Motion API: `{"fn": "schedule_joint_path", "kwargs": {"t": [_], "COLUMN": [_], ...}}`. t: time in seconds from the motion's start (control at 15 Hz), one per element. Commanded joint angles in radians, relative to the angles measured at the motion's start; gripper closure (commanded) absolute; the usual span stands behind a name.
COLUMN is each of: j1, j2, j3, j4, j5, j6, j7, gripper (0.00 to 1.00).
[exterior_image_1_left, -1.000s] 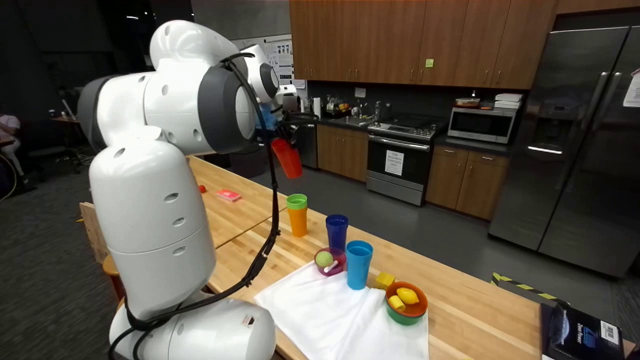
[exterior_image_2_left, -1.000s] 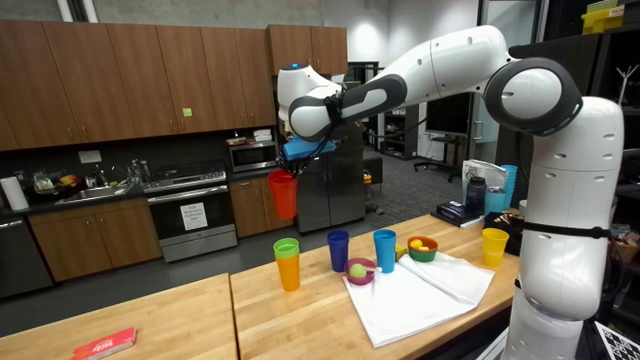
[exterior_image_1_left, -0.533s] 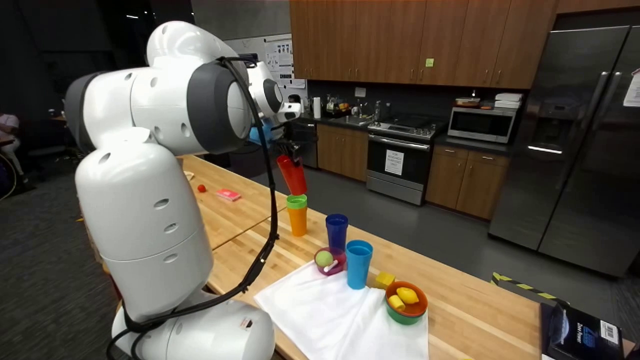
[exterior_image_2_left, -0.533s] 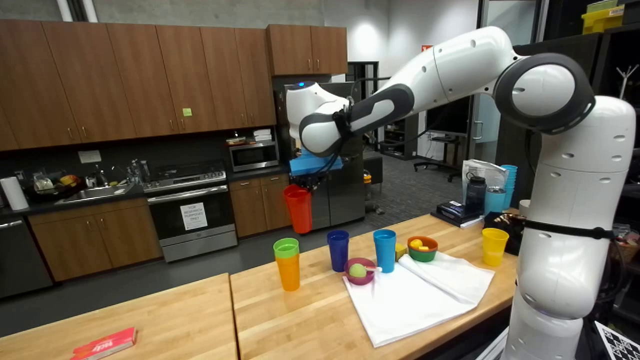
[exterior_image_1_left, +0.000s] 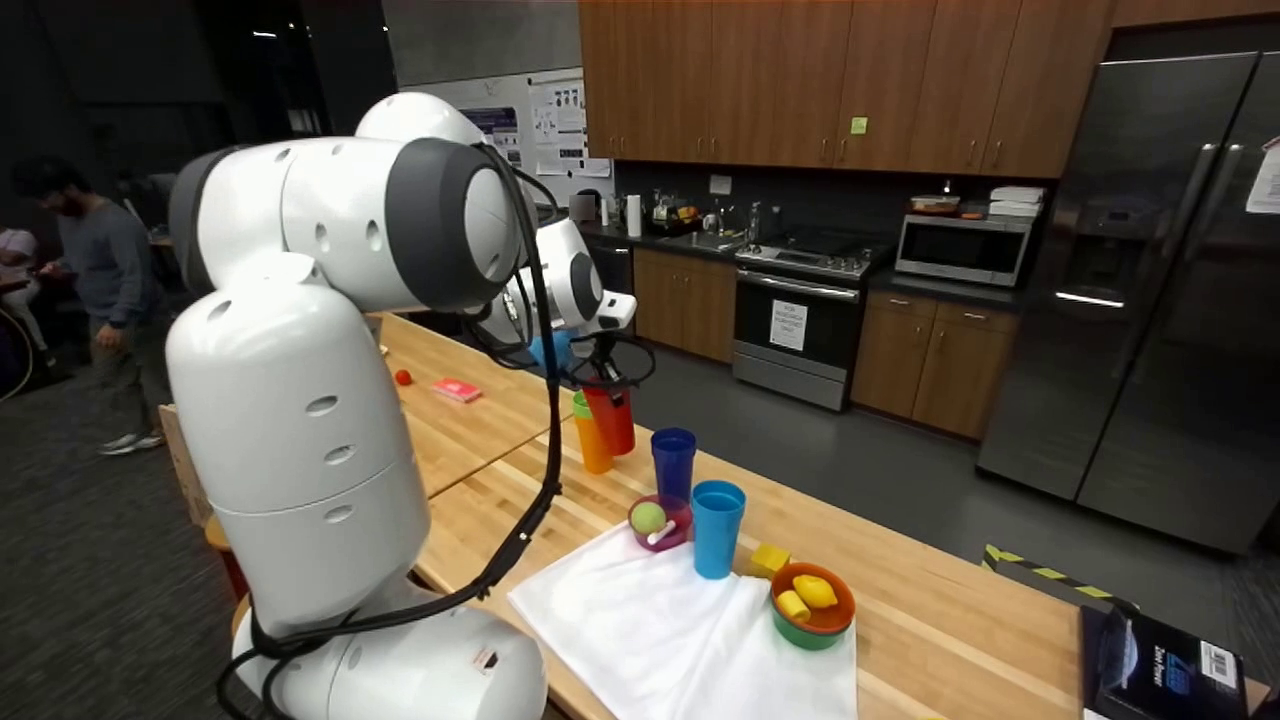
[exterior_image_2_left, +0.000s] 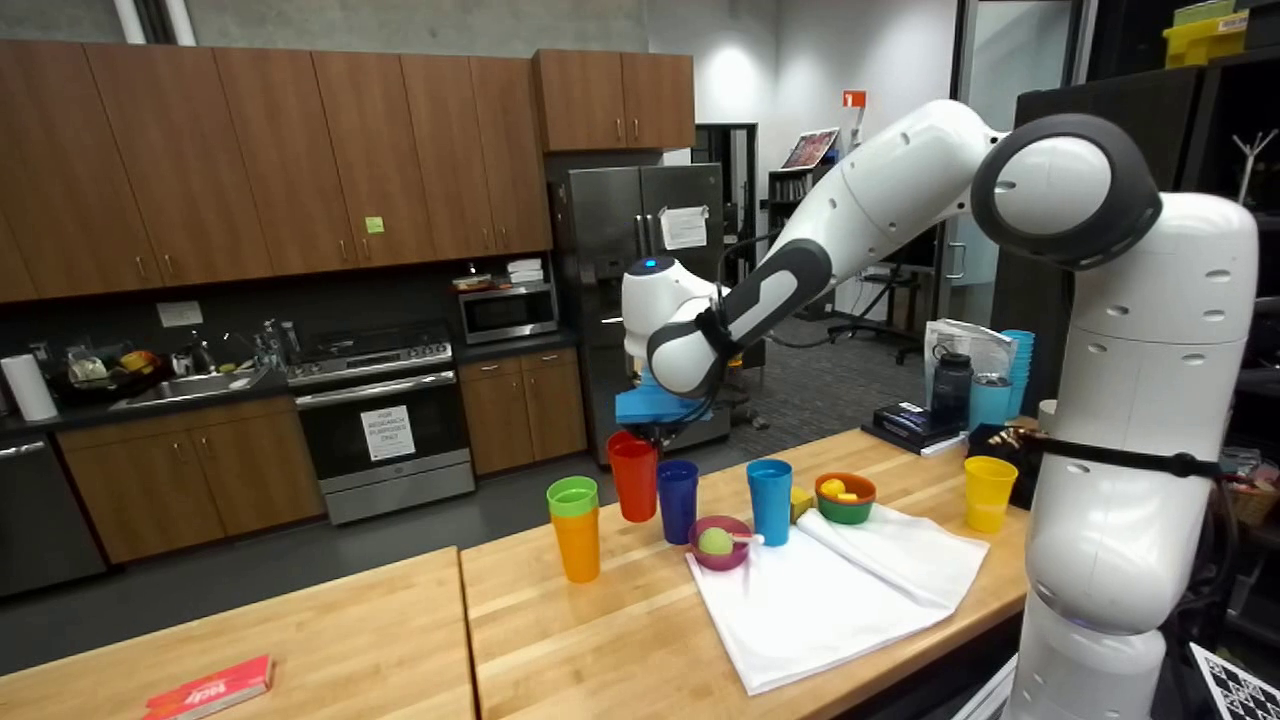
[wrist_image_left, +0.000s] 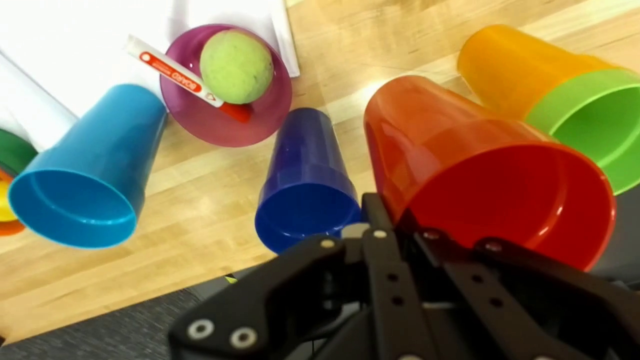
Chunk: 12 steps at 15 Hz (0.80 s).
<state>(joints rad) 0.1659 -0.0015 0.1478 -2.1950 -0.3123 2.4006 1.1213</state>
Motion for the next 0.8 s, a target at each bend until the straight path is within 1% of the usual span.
{"fn": "schedule_joint_path", "kwargs": {"t": [0.0,0.33,0.47,0.53,0.6,0.67,0.73], "j1": [-0.025,-0.008,0.004,0.009,0.023,0.031,0.036], "j2": [0.062,0.196,0.245,0.272,0.293,0.245,0.258], "j3": [-0.02,-0.037,-0.033,-0.03,-0.042,-0.059,-0.059], "j4": [-0.03,0.002,0.023,0.043,0.068,0.02,0.037], "j5": [0.002,0.046,0.085,0.11,0.12,0.101,0.113], "j6": [0.102,0.18,0.187,0.171,0.126,0.171,0.152], "j7": [0.017,-0.038,-0.085,-0.116,-0.097,-0.084,-0.087], "gripper": [0.99,0.99,0.99,0.99,0.7,0.94,0.89]}}
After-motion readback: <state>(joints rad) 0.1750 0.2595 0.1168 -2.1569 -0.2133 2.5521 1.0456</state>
